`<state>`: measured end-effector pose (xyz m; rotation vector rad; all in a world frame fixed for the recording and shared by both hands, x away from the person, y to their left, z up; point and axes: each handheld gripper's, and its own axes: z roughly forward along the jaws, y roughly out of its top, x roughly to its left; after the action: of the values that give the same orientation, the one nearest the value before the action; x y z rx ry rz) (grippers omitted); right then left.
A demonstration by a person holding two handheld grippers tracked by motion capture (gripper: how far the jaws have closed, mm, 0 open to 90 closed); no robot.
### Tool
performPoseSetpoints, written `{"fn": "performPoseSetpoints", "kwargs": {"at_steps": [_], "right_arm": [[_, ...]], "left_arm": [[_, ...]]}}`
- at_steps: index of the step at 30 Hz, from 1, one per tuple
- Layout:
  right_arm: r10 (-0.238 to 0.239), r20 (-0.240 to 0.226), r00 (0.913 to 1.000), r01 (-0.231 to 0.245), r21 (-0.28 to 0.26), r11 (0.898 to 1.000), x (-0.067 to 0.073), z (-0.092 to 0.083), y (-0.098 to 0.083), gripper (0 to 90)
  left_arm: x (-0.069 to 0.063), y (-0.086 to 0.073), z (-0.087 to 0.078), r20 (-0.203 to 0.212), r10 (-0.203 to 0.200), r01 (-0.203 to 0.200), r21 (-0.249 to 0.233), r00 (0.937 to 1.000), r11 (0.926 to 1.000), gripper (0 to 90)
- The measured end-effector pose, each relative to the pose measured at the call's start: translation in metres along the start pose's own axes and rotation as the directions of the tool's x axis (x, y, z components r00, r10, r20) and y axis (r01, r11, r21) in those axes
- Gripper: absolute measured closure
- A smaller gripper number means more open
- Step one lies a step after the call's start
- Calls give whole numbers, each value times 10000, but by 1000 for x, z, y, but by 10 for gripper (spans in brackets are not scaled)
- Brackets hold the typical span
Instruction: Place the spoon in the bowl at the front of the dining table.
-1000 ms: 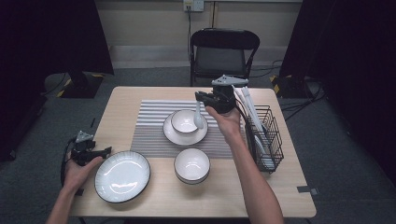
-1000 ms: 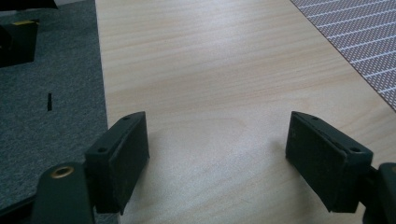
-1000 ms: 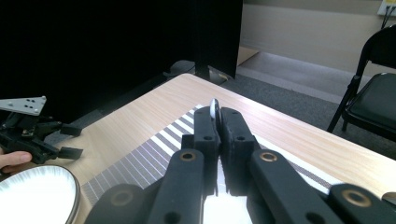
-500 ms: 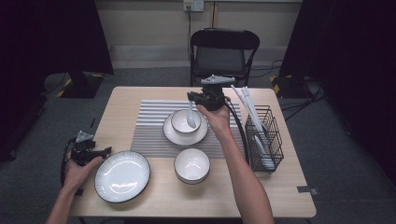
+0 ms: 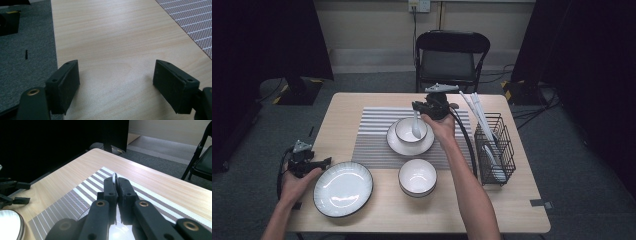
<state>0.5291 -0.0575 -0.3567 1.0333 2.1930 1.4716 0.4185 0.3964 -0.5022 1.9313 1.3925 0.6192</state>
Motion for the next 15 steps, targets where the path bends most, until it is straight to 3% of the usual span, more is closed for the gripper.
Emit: {"fn": "performPoseSetpoints", "kwargs": {"at_steps": [15], "right_arm": [[35, 87, 10000, -35, 52, 10000, -6, -3, -15, 861]], "left_arm": [[0, 0, 0, -4, -3, 3, -6, 10000, 10000, 209]]}}
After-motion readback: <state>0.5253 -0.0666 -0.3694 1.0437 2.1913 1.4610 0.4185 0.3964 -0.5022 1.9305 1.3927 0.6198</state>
